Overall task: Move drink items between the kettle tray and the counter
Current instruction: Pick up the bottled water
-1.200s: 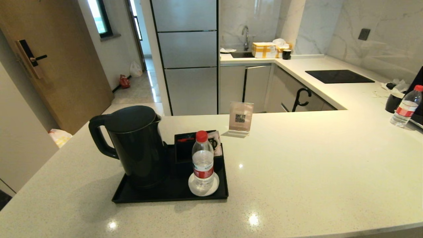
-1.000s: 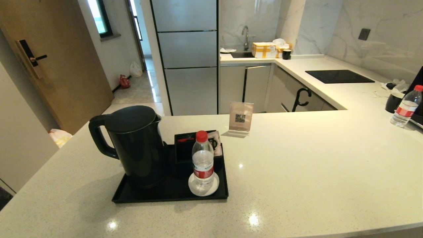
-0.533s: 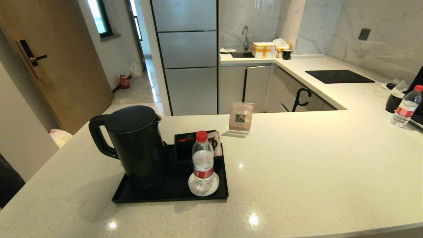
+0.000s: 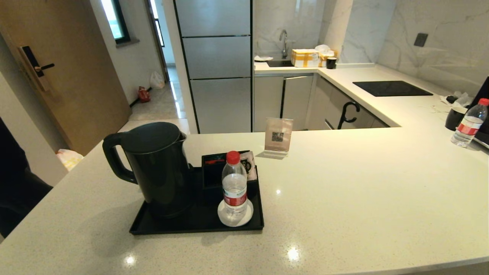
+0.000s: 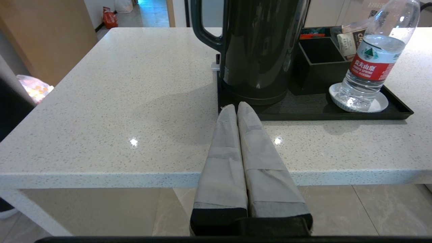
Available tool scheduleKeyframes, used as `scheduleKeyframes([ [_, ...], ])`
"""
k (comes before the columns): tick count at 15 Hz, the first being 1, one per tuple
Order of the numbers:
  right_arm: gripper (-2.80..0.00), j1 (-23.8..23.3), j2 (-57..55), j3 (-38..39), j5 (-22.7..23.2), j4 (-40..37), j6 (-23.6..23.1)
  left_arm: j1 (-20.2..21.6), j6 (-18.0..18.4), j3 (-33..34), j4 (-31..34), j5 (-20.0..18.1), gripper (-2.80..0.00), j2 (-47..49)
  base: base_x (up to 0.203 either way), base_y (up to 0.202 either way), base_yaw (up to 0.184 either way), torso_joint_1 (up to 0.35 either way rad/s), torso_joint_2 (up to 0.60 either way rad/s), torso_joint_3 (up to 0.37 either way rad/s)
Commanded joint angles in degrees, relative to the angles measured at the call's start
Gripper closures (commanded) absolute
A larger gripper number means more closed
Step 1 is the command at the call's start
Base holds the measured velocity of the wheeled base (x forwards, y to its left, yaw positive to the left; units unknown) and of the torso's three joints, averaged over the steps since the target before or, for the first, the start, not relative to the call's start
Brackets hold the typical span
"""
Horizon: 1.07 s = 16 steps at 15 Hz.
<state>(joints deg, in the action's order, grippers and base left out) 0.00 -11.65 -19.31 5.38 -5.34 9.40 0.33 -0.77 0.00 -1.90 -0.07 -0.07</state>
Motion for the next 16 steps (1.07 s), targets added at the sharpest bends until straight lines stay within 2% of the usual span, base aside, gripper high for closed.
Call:
scheduleKeyframes([
  [1, 0.0, 0.1, -16.6, -12.0, 4.0, -0.9, 2.6, 0.0, 0.0, 0.0, 0.0, 0.0, 0.0, 0.1, 0.0, 0.0, 0.0, 0.0, 0.0, 0.0],
  [2, 0.0, 0.1, -22.9, -18.8, 7.2, -2.2, 5.1, 0.0, 0.0, 0.0, 0.0, 0.0, 0.0, 0.1, 0.0, 0.0, 0.0, 0.0, 0.0, 0.0],
  [4, 0.0, 0.3, -33.5, -30.6, 12.2, -11.5, 8.6, 0.0, 0.0, 0.0, 0.0, 0.0, 0.0, 0.1, 0.0, 0.0, 0.0, 0.0, 0.0, 0.0],
  [5, 0.0, 0.6, -37.7, -34.2, 15.4, -16.9, 9.8, 0.0, 0.0, 0.0, 0.0, 0.0, 0.0, 0.1, 0.0, 0.0, 0.0, 0.0, 0.0, 0.0],
  [6, 0.0, 1.0, -41.8, -35.9, 20.4, -19.9, 10.5, 0.0, 0.0, 0.0, 0.0, 0.0, 0.0, 0.1, 0.0, 0.0, 0.0, 0.0, 0.0, 0.0],
  [8, 0.0, 2.3, -48.5, -37.2, 31.0, -22.6, 10.2, 0.0, 0.0, 0.0, 0.0, 0.0, 0.0, 0.1, 0.0, 0.0, 0.0, 0.0, 0.0, 0.0],
  [10, 0.0, 4.3, -53.8, -37.4, 38.4, -23.6, 6.8, 0.0, 0.0, 0.0, 0.0, 0.0, 0.0, 0.1, 0.0, 0.0, 0.0, 0.0, 0.0, 0.0],
  [12, 0.0, 6.4, -60.1, -37.1, 42.2, -23.7, 0.3, 0.0, 0.0, 0.0, 0.0, 0.0, 0.0, 0.1, 0.0, 0.0, 0.0, 0.0, 0.0, 0.0],
  [14, 0.0, 10.2, -70.9, -37.4, 44.6, -23.7, -7.7, 0.0, 0.0, 0.0, 0.0, 0.0, 0.0, 0.1, 0.0, 0.0, 0.0, 0.0, 0.0, 0.0],
  [16, 0.0, 15.9, -79.4, -38.6, 44.6, -22.3, -12.9, 0.0, 0.1, 0.0, 0.0, 0.0, 0.0, 0.1, 0.0, 0.0, 0.0, 0.0, 0.0, 0.0],
])
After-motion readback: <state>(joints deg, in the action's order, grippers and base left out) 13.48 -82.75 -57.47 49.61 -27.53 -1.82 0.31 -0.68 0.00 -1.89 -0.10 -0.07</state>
